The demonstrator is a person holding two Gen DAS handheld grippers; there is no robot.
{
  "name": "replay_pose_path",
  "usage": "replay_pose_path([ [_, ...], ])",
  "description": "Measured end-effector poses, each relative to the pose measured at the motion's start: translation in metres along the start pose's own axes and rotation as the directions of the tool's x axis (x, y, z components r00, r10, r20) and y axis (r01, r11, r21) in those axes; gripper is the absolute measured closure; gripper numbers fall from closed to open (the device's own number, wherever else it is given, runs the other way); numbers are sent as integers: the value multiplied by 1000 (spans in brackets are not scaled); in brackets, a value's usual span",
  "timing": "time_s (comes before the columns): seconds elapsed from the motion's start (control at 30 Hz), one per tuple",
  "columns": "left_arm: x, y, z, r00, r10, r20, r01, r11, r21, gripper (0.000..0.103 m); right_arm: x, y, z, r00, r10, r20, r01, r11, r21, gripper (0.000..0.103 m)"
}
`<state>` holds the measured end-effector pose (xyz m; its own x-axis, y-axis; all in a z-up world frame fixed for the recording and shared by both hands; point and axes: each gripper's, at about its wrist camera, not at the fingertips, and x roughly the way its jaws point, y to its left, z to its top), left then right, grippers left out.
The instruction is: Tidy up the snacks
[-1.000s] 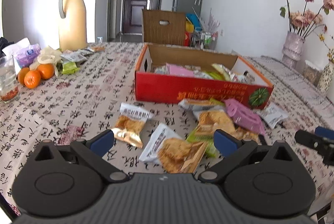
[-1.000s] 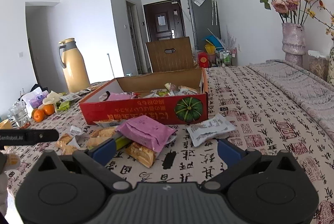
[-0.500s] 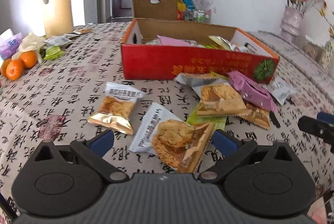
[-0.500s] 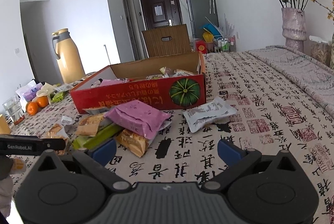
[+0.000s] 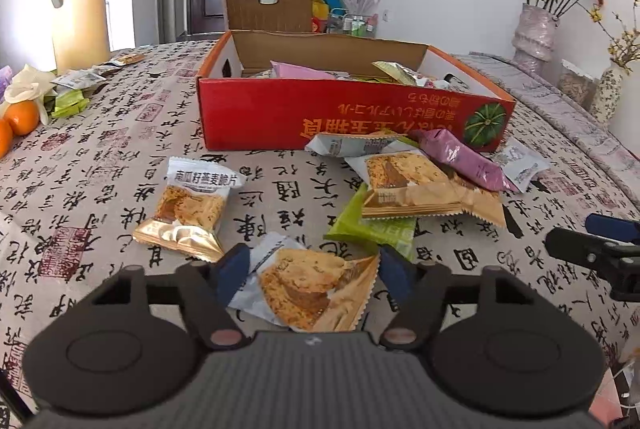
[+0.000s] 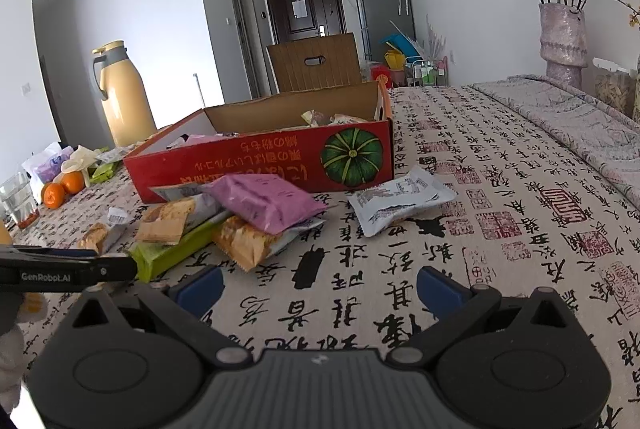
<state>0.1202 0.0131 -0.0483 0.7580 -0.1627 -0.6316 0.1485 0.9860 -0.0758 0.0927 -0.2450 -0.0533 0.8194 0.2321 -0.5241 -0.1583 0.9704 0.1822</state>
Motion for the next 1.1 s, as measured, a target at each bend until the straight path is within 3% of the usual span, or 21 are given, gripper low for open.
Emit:
replay_pose_path([
  [0.33,-9,4,-3,1000,1,13,-1,1000,-21,51,2,4,-1,1000,-2,-7,2,1000,-9,0],
  [0.47,-15,4,-2,999,7,33,-6,1000,-13,50,2,6,-1,1000,-1,-9,1,1000,-14,0],
  [0.57,-16,4,-3,999,20,29,-20,1000,-9,39,2,6,-2,1000,-1,-12,1,1000,-16,0],
  [0.63,-17,3,-5,999,21,24,-21,1000,-2,25,2,6,-3,1000,-4,-13,3,1000,-15,0],
  [0.77,-11,4,-12,999,35,-11,-35,999,25,23,4,5,-5,1000,-10,-20,9,1000,-14,0],
  [0.87,-7,5,-16,998,60,-14,-60,998,29,30,7,4,-6,1000,-11,-27,11,1000,-11,0],
  [0.93,-10,7,-14,999,42,-6,-42,999,20,49,9,5,-6,999,-9,-31,9,1000,-12,0],
  [1.1,-14,6,-13,999,41,10,-41,999,14,54,12,8,-8,999,-5,-39,4,1000,-20,0],
])
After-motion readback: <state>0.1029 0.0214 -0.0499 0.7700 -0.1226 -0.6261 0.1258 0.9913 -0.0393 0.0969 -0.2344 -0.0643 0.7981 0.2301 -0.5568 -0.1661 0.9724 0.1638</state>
